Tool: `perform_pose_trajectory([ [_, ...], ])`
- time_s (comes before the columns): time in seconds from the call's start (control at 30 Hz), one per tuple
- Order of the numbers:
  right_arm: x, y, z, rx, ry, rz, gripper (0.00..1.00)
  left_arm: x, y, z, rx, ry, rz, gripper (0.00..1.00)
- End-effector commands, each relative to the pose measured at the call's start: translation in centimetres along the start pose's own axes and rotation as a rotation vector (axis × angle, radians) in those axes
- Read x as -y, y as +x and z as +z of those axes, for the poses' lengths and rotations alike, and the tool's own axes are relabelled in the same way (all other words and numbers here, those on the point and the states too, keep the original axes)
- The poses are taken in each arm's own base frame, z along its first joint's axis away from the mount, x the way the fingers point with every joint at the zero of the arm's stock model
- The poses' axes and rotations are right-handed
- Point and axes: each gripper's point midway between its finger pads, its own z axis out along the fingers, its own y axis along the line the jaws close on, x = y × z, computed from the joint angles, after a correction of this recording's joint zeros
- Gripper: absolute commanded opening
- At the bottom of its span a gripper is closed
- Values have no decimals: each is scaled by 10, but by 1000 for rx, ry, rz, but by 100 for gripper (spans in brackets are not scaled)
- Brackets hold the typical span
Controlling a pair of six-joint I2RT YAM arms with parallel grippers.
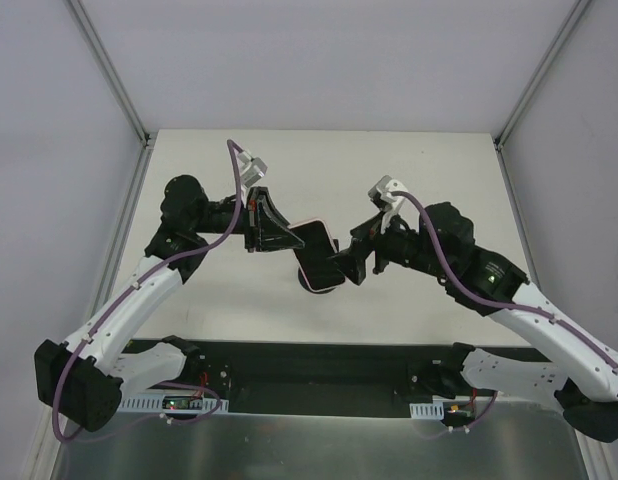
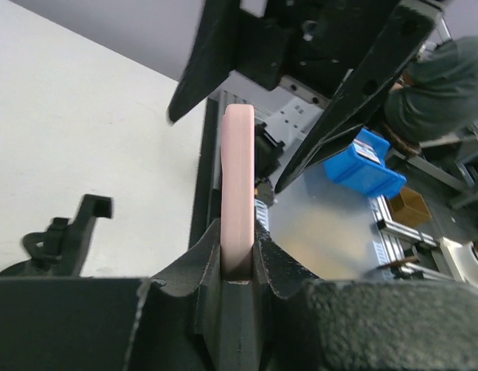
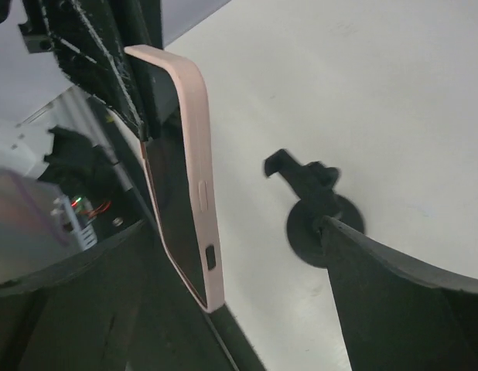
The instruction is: Place the phone on the phone stand
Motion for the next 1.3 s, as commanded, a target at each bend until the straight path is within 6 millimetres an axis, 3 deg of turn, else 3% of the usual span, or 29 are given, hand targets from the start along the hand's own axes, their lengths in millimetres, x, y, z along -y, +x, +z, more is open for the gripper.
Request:
perform_pose_trajectory([
  [0.0, -62, -1, -2, -65, -344, 117, 88, 61, -6, 3, -27, 179, 202, 0],
  [0.13, -88, -7, -1, -51, -492, 192, 75, 72, -8, 9, -20, 196, 199, 0],
  [0.33, -95, 1, -1, -21, -543, 196, 31, 68, -13, 14, -23, 180, 86, 0],
  [0.43, -100, 7, -6, -32, -587, 192, 1, 62, -10, 17, -53, 165, -18, 0],
  [0.5, -100, 12, -5, -39, -592, 179, 1, 62, -6, 18, -74, 164, -54, 5],
  [0.57, -99, 13, -4, -38, -591, 176, 1, 61, -2, 18, -80, 140, -63, 22],
  [0.6, -100, 12, -4, -34, -592, 176, 1, 62, -2, 19, -79, 127, -63, 35],
  [0.63, -99, 10, -5, -28, -589, 179, 1, 60, -3, 20, -72, 103, -65, 41],
  [0.73, -101, 9, -6, -24, -601, 168, 1, 67, -4, 22, -85, 104, -50, 48],
  [0.8, -101, 10, -6, -22, -602, 162, 1, 68, -1, 24, -95, 103, -47, 43],
  [0.83, -100, 8, -6, -18, -594, 165, 1, 68, 0, 25, -103, 99, -49, 33],
  [0.93, -101, 5, -7, -14, -597, 167, 1, 63, 8, 30, -151, 75, -65, 25],
  [1.27, -89, -2, -5, 48, -523, 173, 1, 68, 16, 34, -157, 83, -8, 32],
])
